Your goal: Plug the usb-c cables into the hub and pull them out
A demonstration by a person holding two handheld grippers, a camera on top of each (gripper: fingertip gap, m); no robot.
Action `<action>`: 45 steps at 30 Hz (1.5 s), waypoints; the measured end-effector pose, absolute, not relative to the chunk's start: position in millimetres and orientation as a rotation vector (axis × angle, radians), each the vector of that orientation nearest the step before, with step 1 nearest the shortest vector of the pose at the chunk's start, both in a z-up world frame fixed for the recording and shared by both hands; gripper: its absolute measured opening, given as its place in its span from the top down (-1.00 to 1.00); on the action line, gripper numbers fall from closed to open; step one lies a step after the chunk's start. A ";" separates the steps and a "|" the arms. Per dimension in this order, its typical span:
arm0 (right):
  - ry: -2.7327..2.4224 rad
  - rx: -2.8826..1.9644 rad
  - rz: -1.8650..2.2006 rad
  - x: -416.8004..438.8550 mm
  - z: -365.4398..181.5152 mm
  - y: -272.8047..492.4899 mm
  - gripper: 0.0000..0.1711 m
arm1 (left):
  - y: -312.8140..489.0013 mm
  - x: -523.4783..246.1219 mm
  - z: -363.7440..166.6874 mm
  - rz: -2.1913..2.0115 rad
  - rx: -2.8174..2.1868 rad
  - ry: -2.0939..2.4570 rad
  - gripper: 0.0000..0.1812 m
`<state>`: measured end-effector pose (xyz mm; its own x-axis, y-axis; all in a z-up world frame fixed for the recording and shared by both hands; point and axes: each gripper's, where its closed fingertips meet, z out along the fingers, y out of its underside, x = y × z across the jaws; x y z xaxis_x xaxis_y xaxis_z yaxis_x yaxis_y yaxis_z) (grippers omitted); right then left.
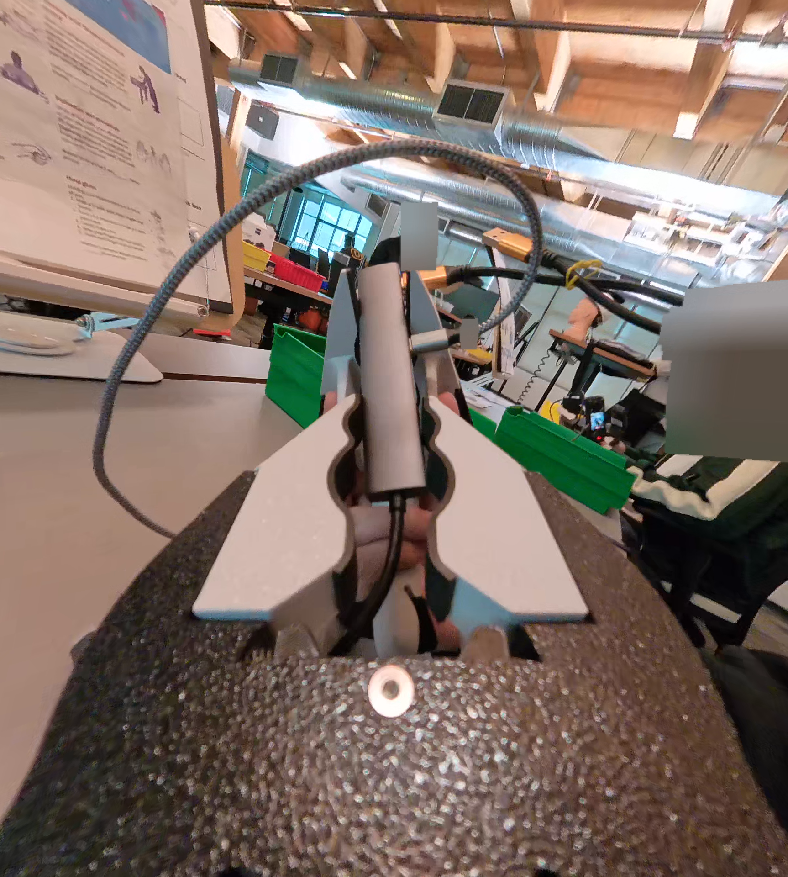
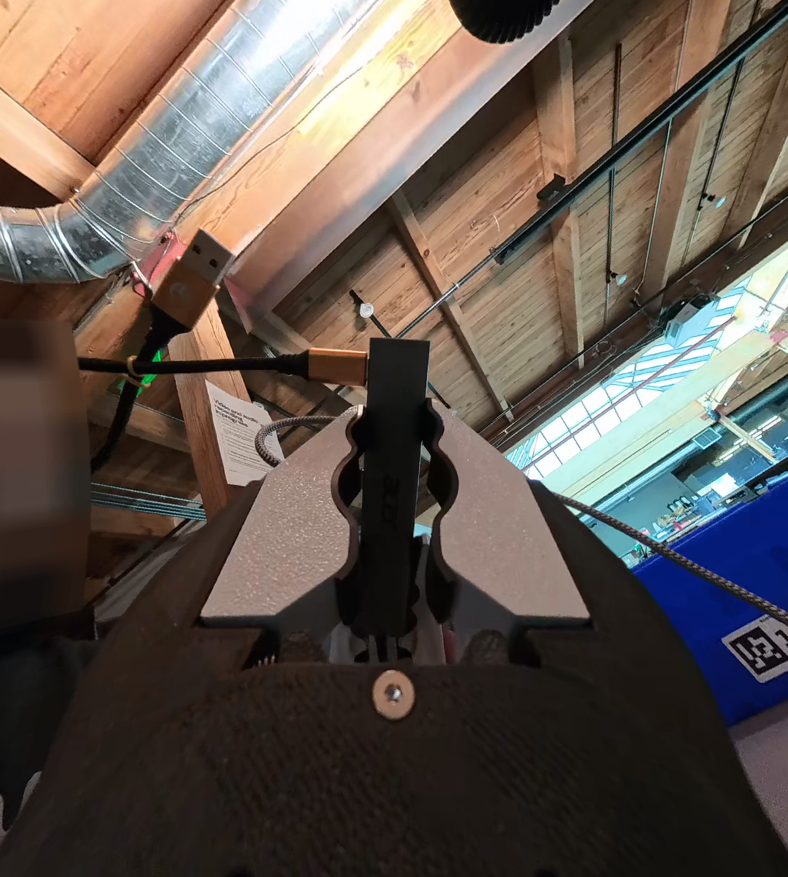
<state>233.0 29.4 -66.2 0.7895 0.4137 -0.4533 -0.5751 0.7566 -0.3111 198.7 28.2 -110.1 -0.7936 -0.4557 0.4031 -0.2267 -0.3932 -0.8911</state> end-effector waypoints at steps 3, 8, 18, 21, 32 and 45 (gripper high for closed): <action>0.374 -0.488 0.521 231.2 -68.4 35.4 0.74 | 30.4 205.8 -105.4 -2.331 -0.937 1.536 0.77; 0.379 -0.540 0.467 234.3 -70.5 27.7 0.74 | 27.1 211.7 -105.6 -2.195 -0.827 1.607 0.77; 0.760 -0.814 -0.010 290.2 -108.6 -24.1 0.44 | 103.1 274.2 -61.5 -1.432 -0.531 1.563 0.78; 0.668 -0.935 -0.326 280.6 -85.9 -46.1 0.33 | 123.1 293.6 -67.0 -1.294 -0.555 1.565 0.78; 0.400 -1.590 -0.668 303.0 -136.9 3.0 0.28 | 73.6 284.1 -142.1 -1.210 -0.387 1.715 0.78; 0.463 -1.521 -0.695 300.7 -161.6 13.3 0.77 | 45.3 269.5 -159.9 -1.415 -0.488 1.822 0.78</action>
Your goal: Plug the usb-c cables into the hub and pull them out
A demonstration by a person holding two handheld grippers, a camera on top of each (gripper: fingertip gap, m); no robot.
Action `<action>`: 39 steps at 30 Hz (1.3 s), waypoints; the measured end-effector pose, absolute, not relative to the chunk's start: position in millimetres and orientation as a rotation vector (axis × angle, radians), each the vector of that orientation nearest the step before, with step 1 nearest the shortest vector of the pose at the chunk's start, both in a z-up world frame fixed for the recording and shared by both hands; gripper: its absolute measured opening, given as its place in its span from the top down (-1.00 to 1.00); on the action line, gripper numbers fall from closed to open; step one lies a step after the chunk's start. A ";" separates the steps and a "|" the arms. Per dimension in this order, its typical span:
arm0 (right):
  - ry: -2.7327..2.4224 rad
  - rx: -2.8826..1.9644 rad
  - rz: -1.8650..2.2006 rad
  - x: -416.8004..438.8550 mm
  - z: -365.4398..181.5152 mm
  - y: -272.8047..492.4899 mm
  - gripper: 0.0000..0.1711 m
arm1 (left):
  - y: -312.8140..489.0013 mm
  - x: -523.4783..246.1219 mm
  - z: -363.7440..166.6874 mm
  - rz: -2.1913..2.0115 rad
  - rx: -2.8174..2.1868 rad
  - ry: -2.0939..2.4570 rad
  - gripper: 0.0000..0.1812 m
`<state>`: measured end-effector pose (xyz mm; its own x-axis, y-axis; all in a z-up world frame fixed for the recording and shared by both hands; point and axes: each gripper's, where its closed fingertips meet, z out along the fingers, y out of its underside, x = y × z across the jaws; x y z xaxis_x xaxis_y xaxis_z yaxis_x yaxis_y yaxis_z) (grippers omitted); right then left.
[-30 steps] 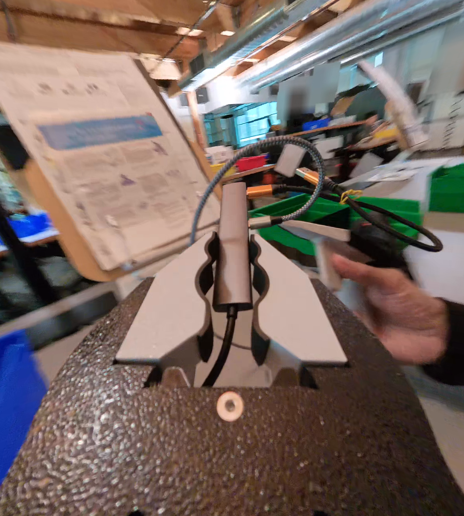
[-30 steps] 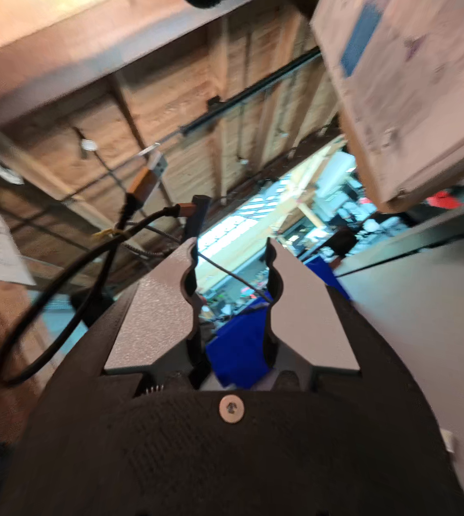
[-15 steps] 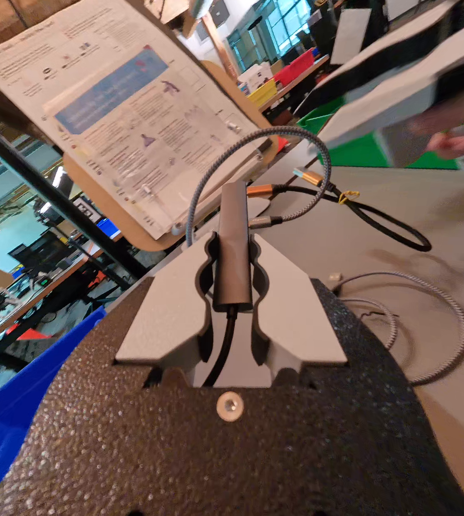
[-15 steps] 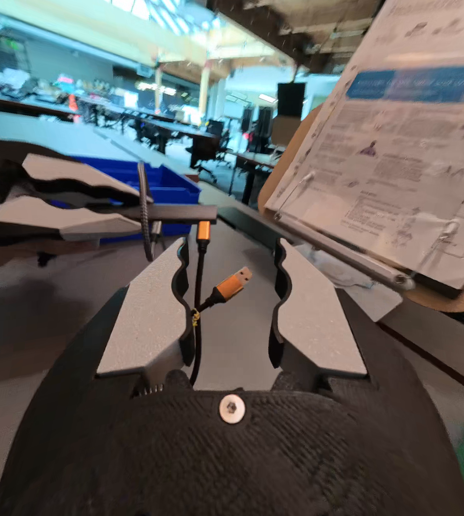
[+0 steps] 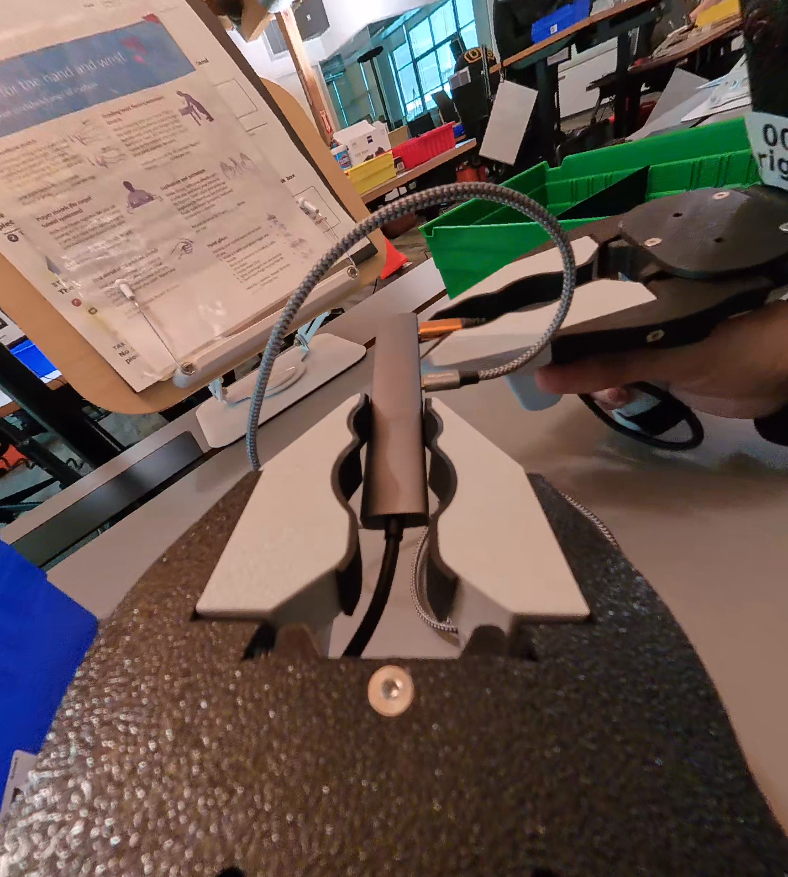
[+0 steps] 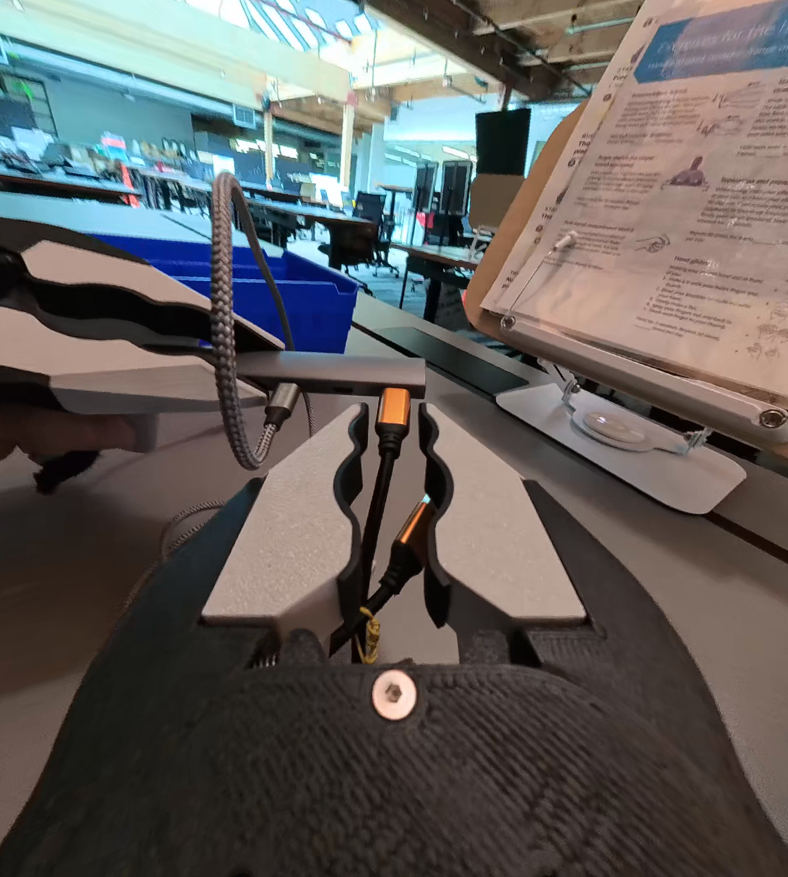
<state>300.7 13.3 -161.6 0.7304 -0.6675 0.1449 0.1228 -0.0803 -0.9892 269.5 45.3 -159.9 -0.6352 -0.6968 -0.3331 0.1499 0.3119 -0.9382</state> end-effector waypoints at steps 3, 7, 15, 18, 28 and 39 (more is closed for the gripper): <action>0.476 -1.471 -0.640 298.3 -156.6 12.7 0.80 | 46.8 270.9 -160.0 -1.431 -0.504 1.818 0.78; 0.456 -1.421 -0.616 293.5 -148.2 12.1 0.79 | 50.1 274.1 -160.9 -1.479 -0.563 1.823 0.78; 0.485 -1.412 -0.690 293.7 -140.7 9.1 0.87 | 46.0 269.5 -154.6 -1.563 -0.581 1.812 0.78; 0.521 -1.365 -0.698 292.3 -134.3 7.5 0.87 | 44.3 270.0 -153.3 -1.573 -0.563 1.780 0.78; 0.612 -1.265 -0.646 288.7 -125.1 7.4 0.88 | 46.4 273.6 -148.4 -1.611 -0.500 1.677 0.76; 0.614 -1.253 -0.616 288.9 -124.6 8.6 0.87 | 48.1 266.3 -142.0 -1.583 -0.434 1.678 0.77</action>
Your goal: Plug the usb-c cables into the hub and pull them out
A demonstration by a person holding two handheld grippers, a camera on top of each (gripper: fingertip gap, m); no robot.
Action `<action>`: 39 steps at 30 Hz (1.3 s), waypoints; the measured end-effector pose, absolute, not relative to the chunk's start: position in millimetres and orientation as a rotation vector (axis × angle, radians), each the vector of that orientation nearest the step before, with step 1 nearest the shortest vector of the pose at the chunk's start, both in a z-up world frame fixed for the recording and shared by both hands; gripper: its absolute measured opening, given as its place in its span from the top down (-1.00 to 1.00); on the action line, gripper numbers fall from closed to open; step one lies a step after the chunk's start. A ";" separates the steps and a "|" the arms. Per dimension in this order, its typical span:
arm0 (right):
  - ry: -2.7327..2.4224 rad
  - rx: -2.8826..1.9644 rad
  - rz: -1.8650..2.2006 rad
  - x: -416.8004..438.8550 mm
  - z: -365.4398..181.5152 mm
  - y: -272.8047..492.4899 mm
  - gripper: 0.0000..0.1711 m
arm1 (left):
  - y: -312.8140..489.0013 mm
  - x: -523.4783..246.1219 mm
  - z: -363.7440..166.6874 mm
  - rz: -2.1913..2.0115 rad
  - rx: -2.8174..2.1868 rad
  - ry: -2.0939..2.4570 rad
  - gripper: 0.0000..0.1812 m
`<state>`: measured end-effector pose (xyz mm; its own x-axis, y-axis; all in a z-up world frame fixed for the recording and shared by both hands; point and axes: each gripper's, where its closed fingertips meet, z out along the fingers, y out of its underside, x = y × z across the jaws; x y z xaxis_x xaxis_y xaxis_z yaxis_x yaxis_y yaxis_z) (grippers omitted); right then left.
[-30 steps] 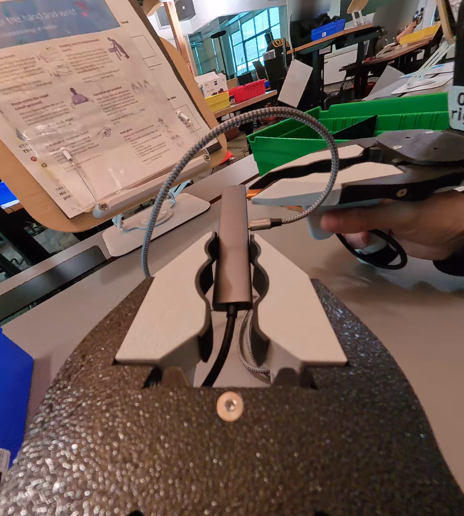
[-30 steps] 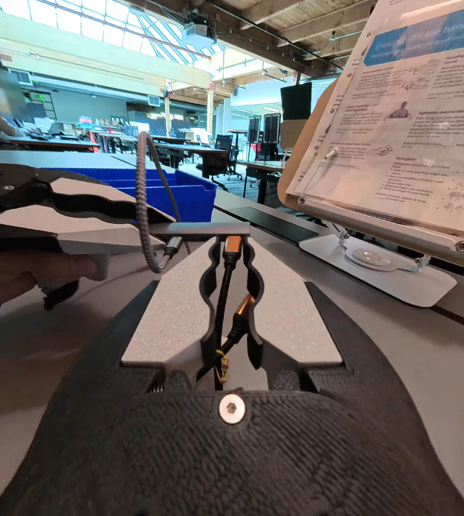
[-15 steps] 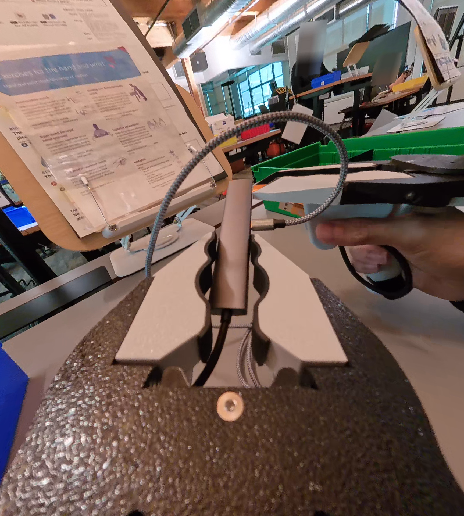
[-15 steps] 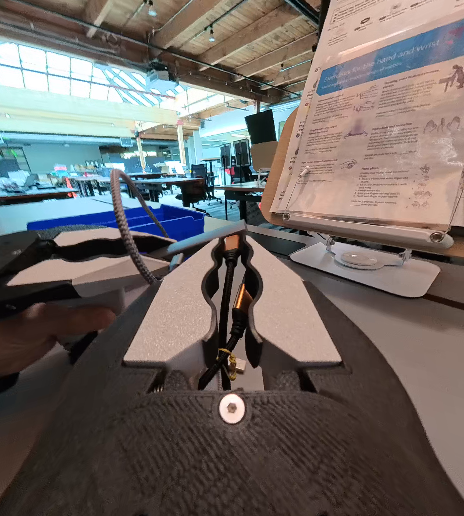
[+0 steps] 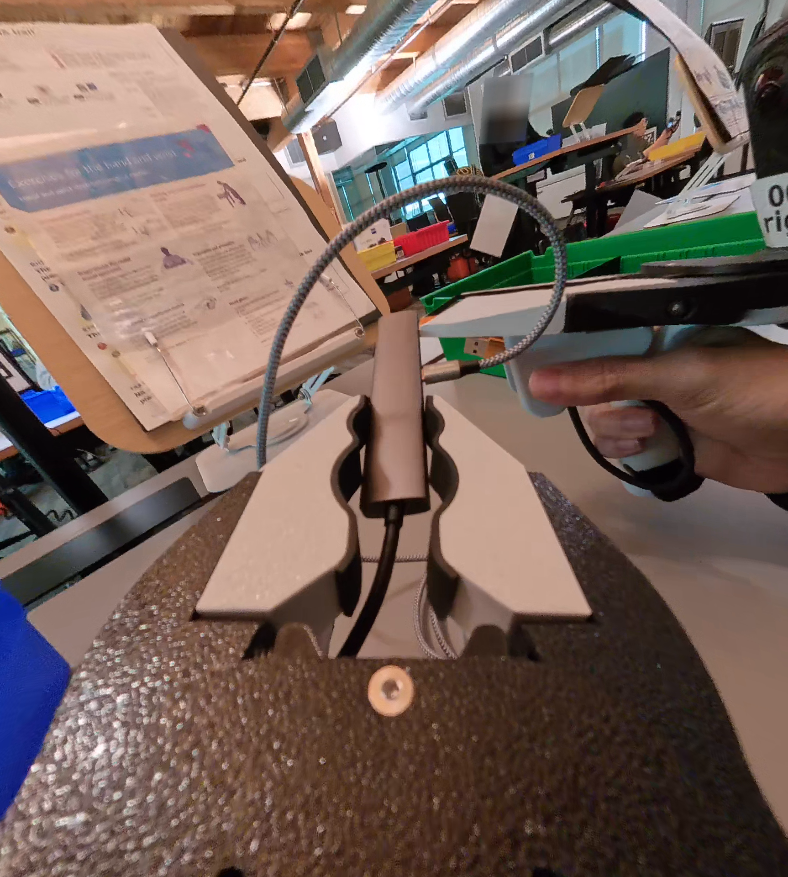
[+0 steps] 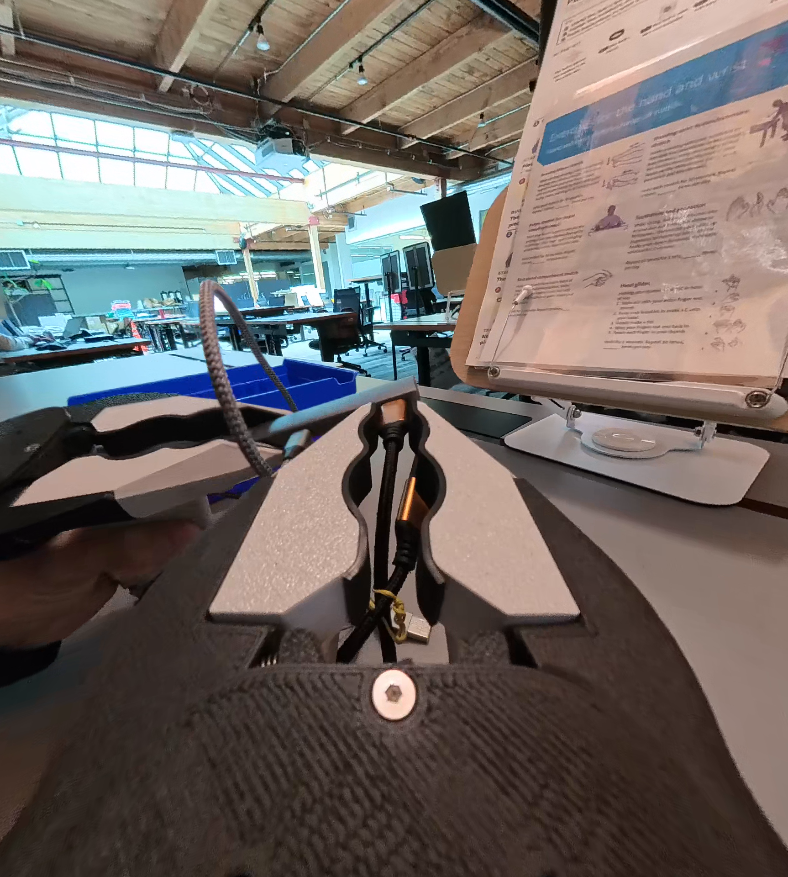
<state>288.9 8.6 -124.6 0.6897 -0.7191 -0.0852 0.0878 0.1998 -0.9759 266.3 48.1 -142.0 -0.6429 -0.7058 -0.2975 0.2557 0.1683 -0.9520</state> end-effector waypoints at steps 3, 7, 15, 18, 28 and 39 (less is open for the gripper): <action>0.592 -1.256 -0.633 287.5 -121.4 10.5 0.88 | 49.9 263.6 -134.6 -1.594 -0.437 1.656 0.77; 0.591 -1.288 -0.639 288.4 -117.5 13.0 0.87 | 53.6 265.1 -128.3 -1.606 -0.475 1.668 0.76; 0.607 -1.410 -0.621 287.0 -116.7 10.9 0.87 | 54.1 266.7 -126.9 -1.579 -0.497 1.693 0.75; 0.607 -1.429 -0.646 285.1 -114.2 9.3 0.87 | 52.7 265.5 -124.5 -1.583 -0.503 1.689 0.75; 0.556 -1.498 -0.687 280.4 -110.9 8.9 0.86 | 52.3 260.9 -118.4 -1.552 -0.474 1.678 0.75; 0.574 -1.513 -0.648 278.0 -110.3 7.5 0.86 | 52.3 260.1 -116.6 -1.571 -0.478 1.700 0.75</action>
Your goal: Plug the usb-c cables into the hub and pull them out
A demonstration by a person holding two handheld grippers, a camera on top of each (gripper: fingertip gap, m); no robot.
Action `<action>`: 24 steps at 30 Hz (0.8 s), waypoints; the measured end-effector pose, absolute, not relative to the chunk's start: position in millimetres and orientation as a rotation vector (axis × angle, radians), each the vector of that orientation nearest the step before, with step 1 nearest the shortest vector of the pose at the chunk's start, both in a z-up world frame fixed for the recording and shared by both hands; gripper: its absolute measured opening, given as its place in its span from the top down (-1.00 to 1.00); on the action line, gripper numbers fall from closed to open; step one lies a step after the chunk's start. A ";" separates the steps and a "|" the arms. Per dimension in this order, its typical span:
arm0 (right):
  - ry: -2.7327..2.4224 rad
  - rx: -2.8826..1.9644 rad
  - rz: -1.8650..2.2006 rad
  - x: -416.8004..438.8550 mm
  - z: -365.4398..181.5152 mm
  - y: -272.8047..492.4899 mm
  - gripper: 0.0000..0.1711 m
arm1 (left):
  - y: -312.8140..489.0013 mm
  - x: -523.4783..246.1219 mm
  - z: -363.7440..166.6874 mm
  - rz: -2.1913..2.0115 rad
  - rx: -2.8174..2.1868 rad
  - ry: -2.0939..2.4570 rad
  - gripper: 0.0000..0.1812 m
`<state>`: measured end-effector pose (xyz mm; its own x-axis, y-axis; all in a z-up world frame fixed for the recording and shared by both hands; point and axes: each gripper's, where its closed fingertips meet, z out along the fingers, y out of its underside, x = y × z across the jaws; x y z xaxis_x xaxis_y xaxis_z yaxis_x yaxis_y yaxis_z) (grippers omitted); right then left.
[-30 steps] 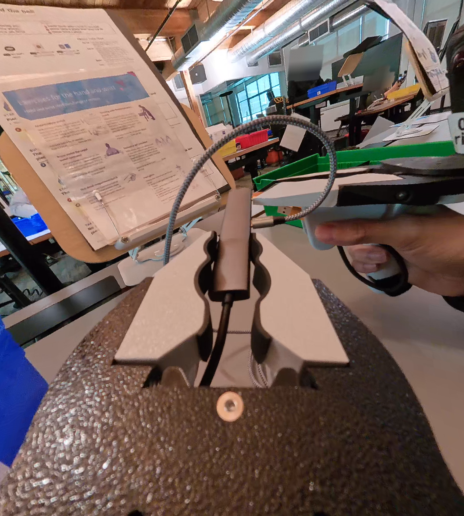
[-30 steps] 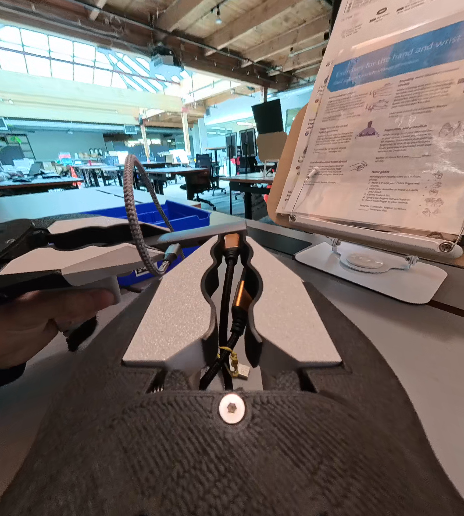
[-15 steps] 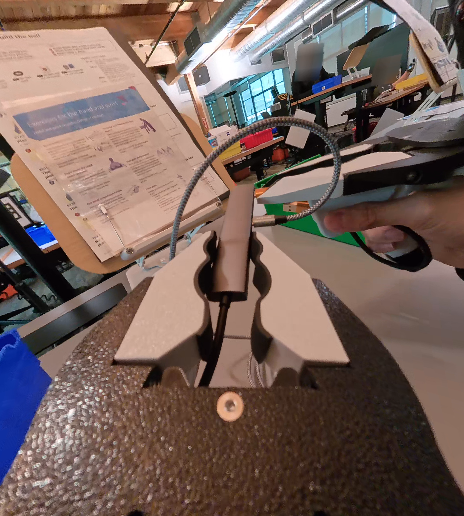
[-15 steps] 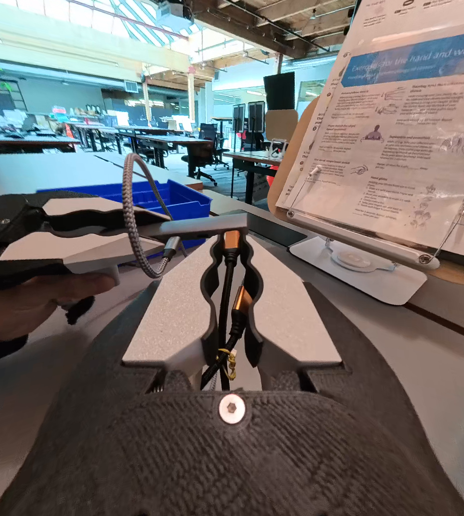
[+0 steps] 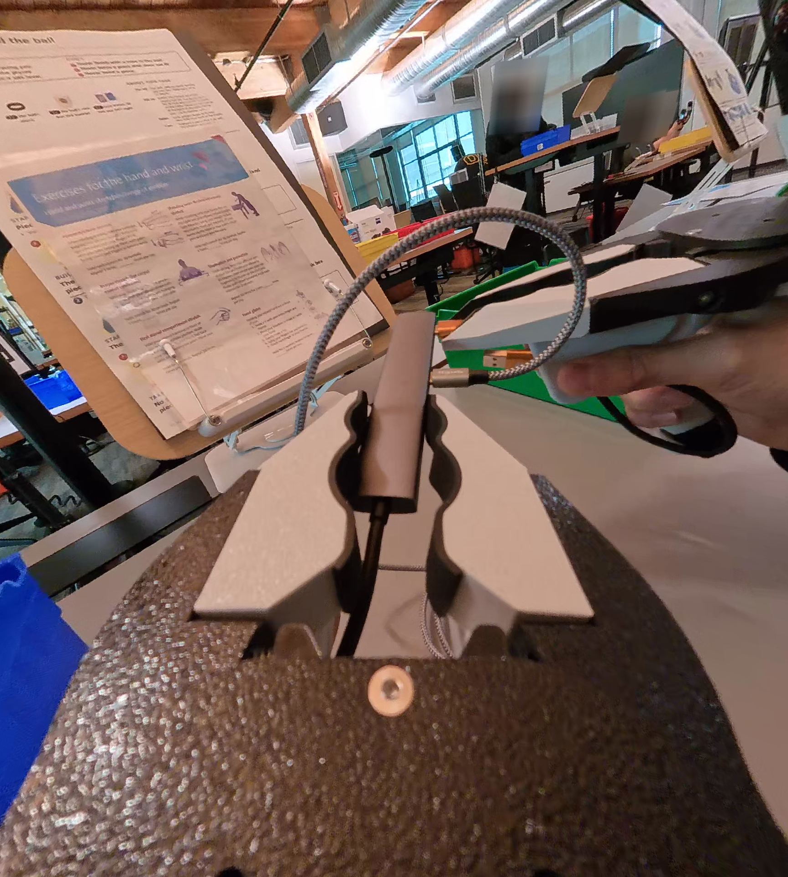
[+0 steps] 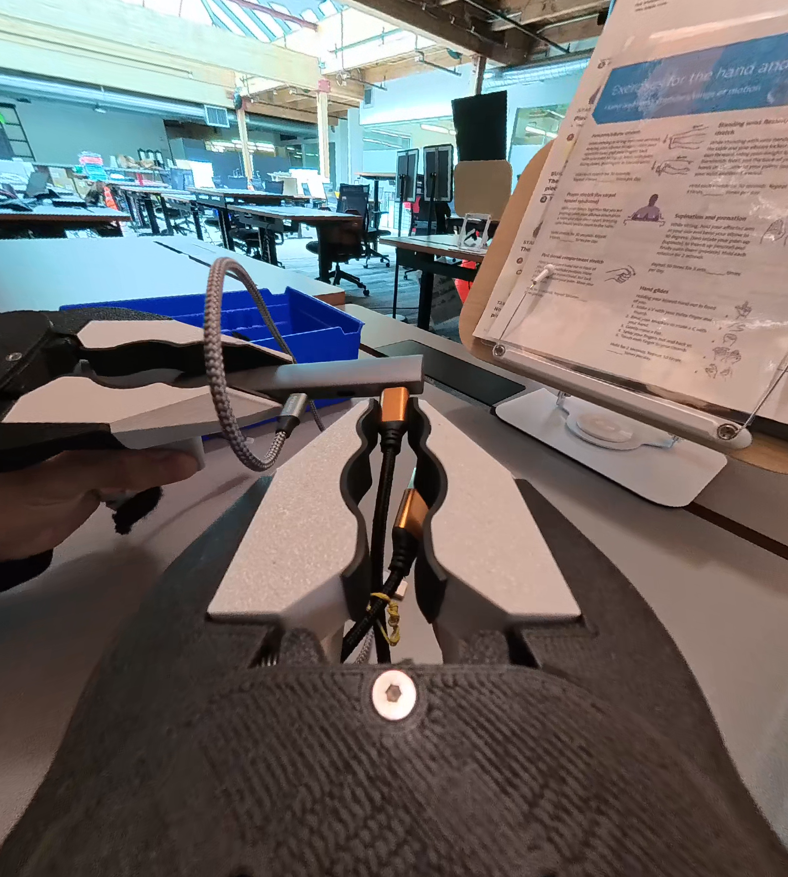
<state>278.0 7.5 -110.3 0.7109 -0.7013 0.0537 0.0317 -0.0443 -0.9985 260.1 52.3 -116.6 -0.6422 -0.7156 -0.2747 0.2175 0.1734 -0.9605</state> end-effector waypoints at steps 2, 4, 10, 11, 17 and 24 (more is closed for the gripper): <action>0.577 -1.507 -0.628 277.6 -109.2 6.9 0.86 | 51.6 259.4 -115.4 -1.569 -0.473 1.697 0.75; 0.584 -1.515 -0.625 277.9 -112.2 7.4 0.86 | 52.2 260.1 -116.3 -1.566 -0.475 1.708 0.75; 0.602 -1.515 -0.631 277.3 -111.8 6.9 0.86 | 52.1 259.0 -115.1 -1.528 -0.451 1.705 0.74; 0.600 -1.512 -0.637 276.9 -111.3 7.2 0.86 | 52.6 259.0 -115.0 -1.518 -0.445 1.702 0.74; 0.594 -1.493 -0.652 275.9 -106.4 9.2 0.86 | 55.5 260.8 -114.9 -1.547 -0.483 1.699 0.73; 0.502 -1.377 -0.765 274.3 -100.1 5.0 0.85 | 49.4 258.1 -119.2 -1.697 -0.526 1.751 0.76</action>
<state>274.3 5.0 -100.1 0.6683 -0.7350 0.1145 0.1872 0.0172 -0.9822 258.1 49.4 -119.2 -0.7177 -0.6764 -0.1654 0.1443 0.0879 -0.9856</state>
